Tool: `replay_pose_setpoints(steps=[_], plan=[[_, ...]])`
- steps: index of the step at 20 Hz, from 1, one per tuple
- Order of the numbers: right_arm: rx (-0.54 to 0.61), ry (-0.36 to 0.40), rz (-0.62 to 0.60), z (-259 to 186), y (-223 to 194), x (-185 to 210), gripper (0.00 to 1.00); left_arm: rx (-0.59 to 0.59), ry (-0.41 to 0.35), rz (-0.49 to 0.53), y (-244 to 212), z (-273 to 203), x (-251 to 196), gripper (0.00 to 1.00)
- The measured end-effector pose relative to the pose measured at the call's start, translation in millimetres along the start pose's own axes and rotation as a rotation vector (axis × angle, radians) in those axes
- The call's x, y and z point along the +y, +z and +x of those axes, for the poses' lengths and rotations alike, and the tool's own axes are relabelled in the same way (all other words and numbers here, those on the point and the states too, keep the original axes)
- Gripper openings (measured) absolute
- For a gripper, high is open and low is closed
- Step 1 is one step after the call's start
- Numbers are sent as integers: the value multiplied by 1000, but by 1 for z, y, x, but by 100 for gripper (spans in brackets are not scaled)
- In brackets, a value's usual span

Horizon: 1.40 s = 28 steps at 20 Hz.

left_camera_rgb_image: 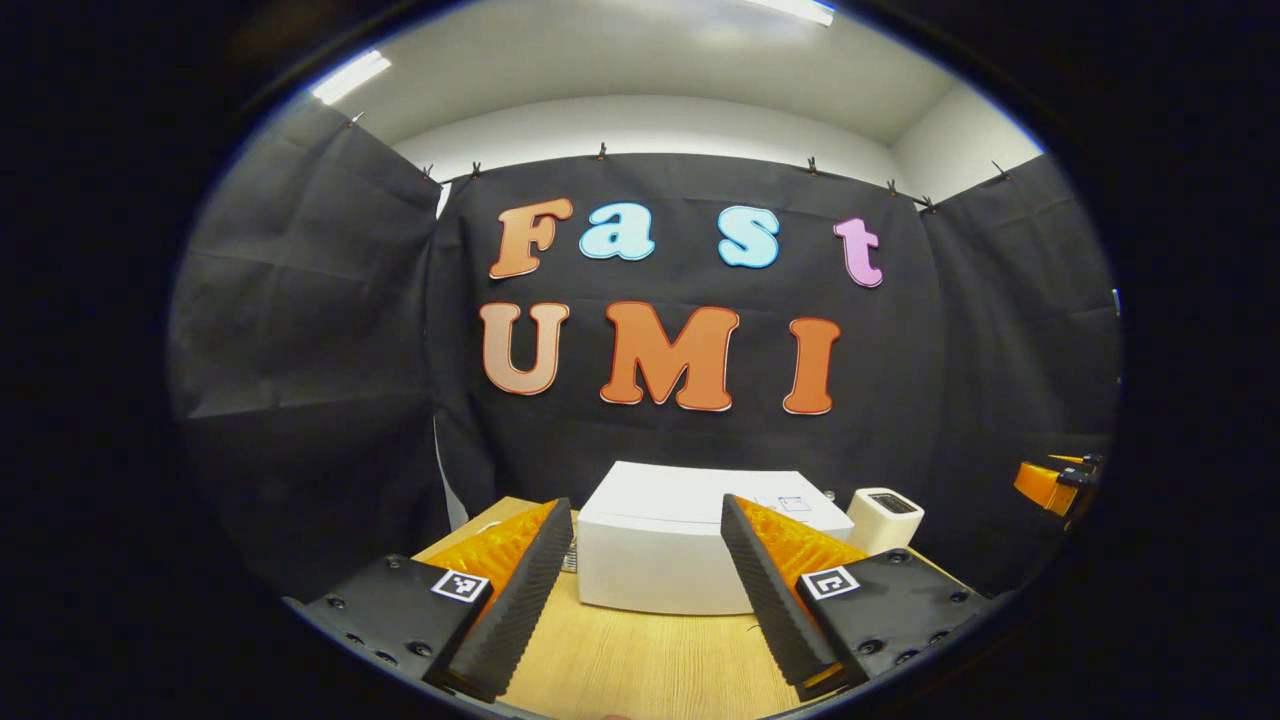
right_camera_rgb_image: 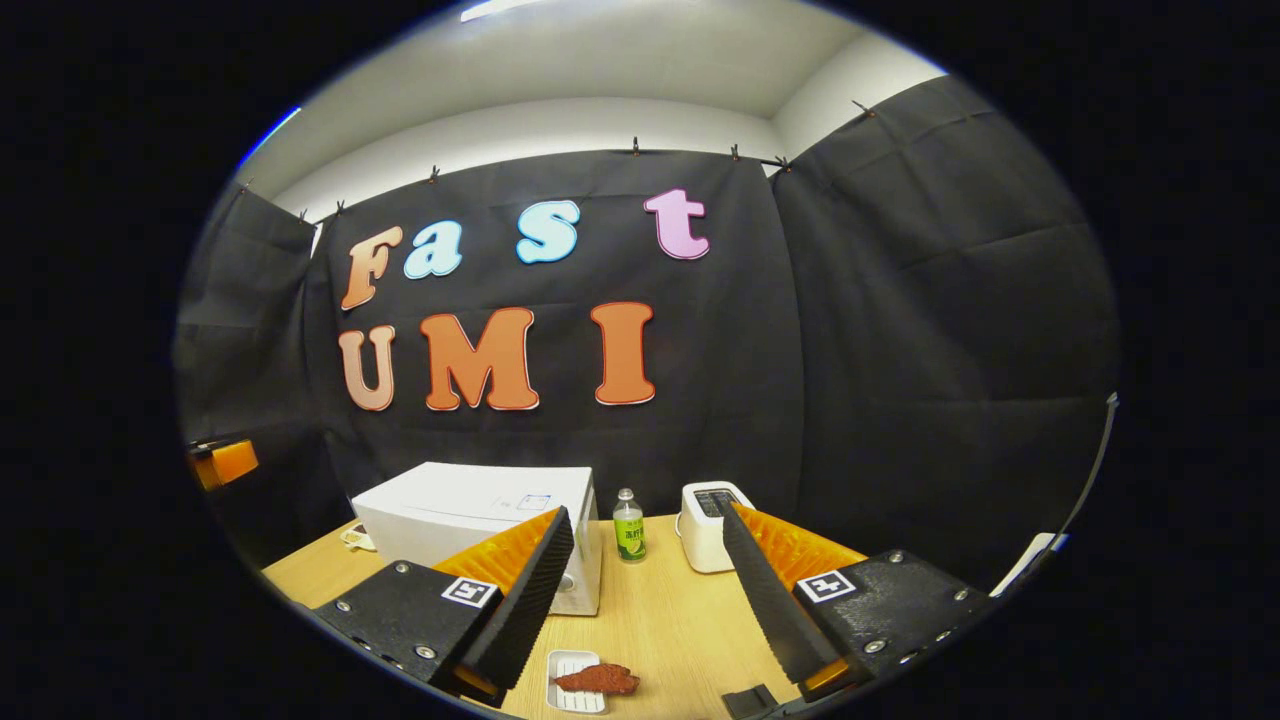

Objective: Open the microwave oven with the left hand, put the food in, and close the microwave oven.

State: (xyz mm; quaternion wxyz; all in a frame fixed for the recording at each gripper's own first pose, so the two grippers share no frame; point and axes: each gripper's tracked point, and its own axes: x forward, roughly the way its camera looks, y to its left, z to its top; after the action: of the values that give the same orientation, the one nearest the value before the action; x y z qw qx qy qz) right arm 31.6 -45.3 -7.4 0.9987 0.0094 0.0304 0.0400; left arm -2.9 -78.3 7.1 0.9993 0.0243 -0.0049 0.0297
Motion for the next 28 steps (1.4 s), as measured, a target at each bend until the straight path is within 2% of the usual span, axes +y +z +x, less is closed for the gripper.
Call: replay_pose_setpoints(steps=[4,5,7,16,19,20,21,23,24,25,27,28], plan=[[-5,-24,7,-2,-2,-11,93,-11,-34,20,6,1,-16,94],[1,-20,-2,-3,-4,-11,93,-18,-37,17,8,1,-19,98],[-4,-32,-18,-5,-1,-18,93,-9,-51,4,3,0,-27,94],[10,-44,-15,-16,-7,-26,93,-18,-109,30,-19,18,-67,94],[19,-56,-24,-20,-10,-31,93,-13,-159,12,-38,28,-94,94],[22,-61,-26,-22,-11,-34,93,-2,-191,-3,-46,33,-108,98],[27,-65,-28,-22,-11,-35,93,9,-217,-11,-55,38,-121,94],[33,-70,-27,-25,-13,-37,93,16,-246,-18,-70,50,-138,94],[34,-78,-29,-28,-12,-40,93,21,-256,-11,-81,56,-147,98],[35,-85,-33,-28,-12,-43,93,22,-256,12,-91,62,-152,94],[30,-103,-33,-32,-9,-49,93,21,-250,68,-109,75,-160,98],[28,-114,-32,-34,-7,-52,93,21,-258,84,-117,82,-168,94]])
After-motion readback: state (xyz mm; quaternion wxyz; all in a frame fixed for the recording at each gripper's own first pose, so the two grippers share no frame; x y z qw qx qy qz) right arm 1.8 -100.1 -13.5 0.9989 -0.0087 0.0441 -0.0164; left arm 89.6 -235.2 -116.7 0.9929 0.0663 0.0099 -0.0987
